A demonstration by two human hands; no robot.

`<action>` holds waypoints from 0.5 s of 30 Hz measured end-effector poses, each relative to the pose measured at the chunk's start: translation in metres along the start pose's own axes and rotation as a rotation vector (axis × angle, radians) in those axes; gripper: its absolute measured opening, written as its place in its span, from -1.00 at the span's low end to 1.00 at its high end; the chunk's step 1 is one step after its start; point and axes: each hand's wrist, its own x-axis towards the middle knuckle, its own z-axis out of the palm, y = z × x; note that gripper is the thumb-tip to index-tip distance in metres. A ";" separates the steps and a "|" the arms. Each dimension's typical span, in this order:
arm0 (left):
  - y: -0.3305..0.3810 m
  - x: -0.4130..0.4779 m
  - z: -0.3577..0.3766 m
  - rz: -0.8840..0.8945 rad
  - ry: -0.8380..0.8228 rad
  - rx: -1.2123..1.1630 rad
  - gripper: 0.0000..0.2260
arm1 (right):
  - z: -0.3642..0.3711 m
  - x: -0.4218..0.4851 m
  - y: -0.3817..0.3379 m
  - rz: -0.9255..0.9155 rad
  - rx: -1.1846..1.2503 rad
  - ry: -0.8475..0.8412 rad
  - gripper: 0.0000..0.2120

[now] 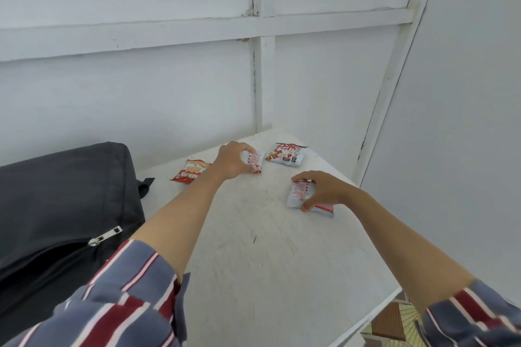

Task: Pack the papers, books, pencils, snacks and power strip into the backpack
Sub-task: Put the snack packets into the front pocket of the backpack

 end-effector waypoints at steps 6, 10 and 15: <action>-0.014 0.031 0.006 -0.044 -0.160 0.110 -0.27 | -0.002 0.034 -0.017 -0.095 0.067 -0.034 -0.33; -0.031 0.045 0.015 -0.074 -0.250 0.176 -0.22 | -0.002 0.047 -0.021 -0.127 0.092 -0.073 -0.35; -0.034 0.046 0.016 -0.033 -0.171 0.213 -0.40 | -0.002 0.054 -0.024 -0.140 0.101 -0.104 -0.36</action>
